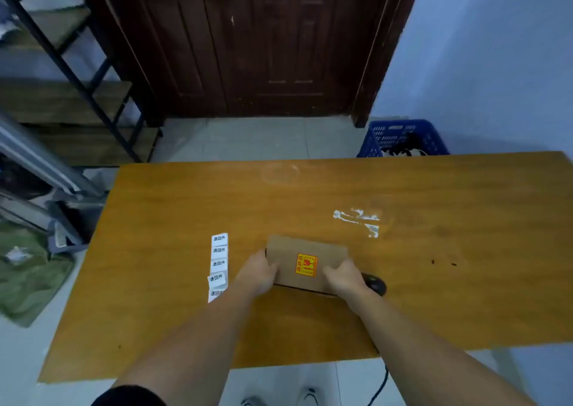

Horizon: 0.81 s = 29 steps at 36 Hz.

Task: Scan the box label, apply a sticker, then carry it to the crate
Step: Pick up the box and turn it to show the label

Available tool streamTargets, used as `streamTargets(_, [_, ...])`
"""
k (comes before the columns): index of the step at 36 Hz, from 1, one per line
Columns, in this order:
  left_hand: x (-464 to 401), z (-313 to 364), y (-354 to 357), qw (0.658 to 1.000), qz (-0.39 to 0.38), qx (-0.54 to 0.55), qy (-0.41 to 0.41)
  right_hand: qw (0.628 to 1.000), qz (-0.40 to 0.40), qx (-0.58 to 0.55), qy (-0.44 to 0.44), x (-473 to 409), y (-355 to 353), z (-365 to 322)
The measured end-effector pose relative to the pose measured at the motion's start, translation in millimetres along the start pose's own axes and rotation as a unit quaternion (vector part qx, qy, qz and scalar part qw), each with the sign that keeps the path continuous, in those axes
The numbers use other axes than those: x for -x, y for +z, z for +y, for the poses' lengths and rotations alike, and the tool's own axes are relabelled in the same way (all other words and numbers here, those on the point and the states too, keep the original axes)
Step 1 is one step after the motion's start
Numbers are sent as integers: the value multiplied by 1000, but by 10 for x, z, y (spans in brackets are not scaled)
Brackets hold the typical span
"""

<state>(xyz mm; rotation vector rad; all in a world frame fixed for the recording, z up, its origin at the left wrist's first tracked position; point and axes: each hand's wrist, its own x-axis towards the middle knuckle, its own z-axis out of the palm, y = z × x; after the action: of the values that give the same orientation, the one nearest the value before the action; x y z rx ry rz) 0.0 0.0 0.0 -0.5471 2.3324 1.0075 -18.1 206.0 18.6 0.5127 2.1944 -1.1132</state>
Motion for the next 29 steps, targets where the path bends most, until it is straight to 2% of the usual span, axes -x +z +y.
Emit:
streamTargets(6, [22,-50,-10,999,28,-38,-10,999,23,-20,34,-49,49,55])
streamTargets(9, [48,-22,-122,998,51,-24,-12,998,34,-59,18,-16,-8,-5])
streamTargets(14, [101,109,-515,999,47,24,10,988,47,-147,-24,53,-218,-274])
streamTargets(19, [283,343,-951,996,79,25,46,981,26,-184,-63,171,-492,-658])
streamTargets(22, [461,364,-1159,989,36,104,102,976,2,-213,-41,257,-663,-842])
streamTargets(25, [587,345,-1242,985,-24,106,137,976,-30,-218,-2,332,-797,-954])
streamTargets(27, [618,325,-1217,985,-1,81,155,976,-47,-212,19,363,-838,-974])
streamTargets(29, [620,282,-1167,979,67,51,184,976,-62,-204,34,399,-840,-960])
